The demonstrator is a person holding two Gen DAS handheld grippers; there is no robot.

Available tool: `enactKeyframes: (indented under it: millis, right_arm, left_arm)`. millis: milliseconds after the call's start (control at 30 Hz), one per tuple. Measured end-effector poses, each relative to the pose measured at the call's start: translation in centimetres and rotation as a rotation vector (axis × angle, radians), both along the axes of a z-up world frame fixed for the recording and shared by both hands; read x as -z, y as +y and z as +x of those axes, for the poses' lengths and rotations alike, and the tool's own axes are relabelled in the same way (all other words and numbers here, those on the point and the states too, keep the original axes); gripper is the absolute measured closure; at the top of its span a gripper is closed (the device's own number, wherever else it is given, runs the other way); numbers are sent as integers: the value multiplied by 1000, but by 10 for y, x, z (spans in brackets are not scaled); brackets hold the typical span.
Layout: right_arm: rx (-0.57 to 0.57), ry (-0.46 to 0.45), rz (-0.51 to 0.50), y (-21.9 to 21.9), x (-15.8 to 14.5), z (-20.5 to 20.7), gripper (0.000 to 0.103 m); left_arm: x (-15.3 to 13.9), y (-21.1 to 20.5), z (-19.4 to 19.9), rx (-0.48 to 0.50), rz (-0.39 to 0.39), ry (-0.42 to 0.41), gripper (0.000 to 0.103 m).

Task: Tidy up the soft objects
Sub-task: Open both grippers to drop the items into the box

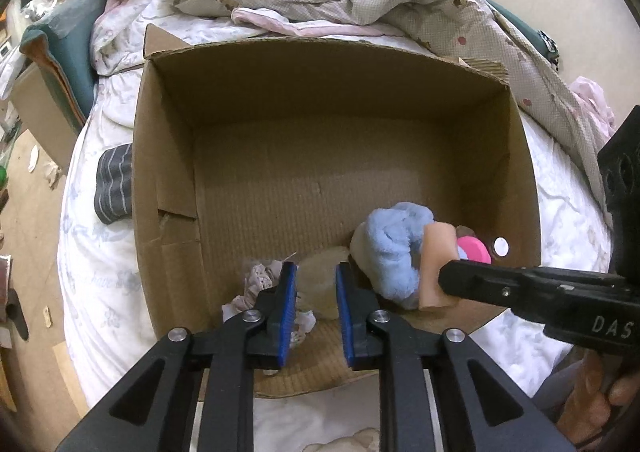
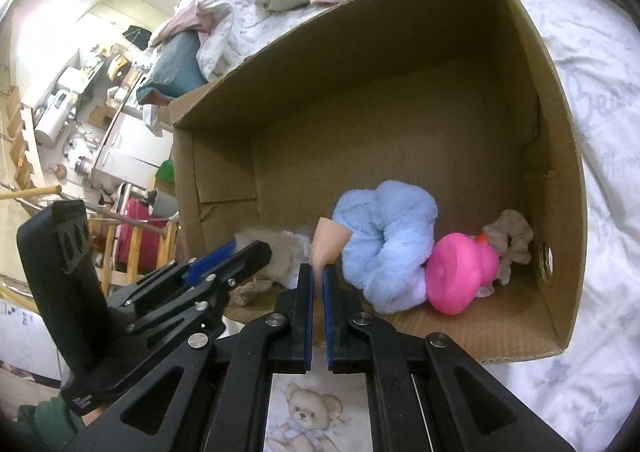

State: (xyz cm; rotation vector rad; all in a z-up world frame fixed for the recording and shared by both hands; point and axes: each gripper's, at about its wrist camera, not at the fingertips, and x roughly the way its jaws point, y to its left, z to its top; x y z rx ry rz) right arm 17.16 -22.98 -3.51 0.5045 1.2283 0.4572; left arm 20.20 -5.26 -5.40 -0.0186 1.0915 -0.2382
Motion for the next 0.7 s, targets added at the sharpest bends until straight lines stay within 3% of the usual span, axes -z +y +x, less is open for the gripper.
enactKeyframes:
  millis: [267,367,400,500,600,633,700]
  right_arm:
    - [15,-6,-9,-5,-2,0,96]
    - [26,-10,-6,-7,-3,-1,93]
    - [29,-13,-3,-8,-4,-2,91]
    - [46,-23,-1,-12,-7,-4,84]
    - [68,-35,-5,-18,-10,-6,56]
    - [79,-41,-3,-20,-12,-7,34]
    - [108,-63,1,-26,-17,-9,30]
  left_arm:
    - [-4,0,-2,-3,-1,1,83]
    - [-7,1,-5,-12,5,-5,76]
    - [-9,1,-5,-16,6,-9,69]
    - [-16,3,-10,-41,32,-38,32]
    - [-23,7,-13,-70,60,-74,31]
    - [-24,9,-13,-80,58,-68,31]
    - [-26,16,-15,-102,42,-62,31]
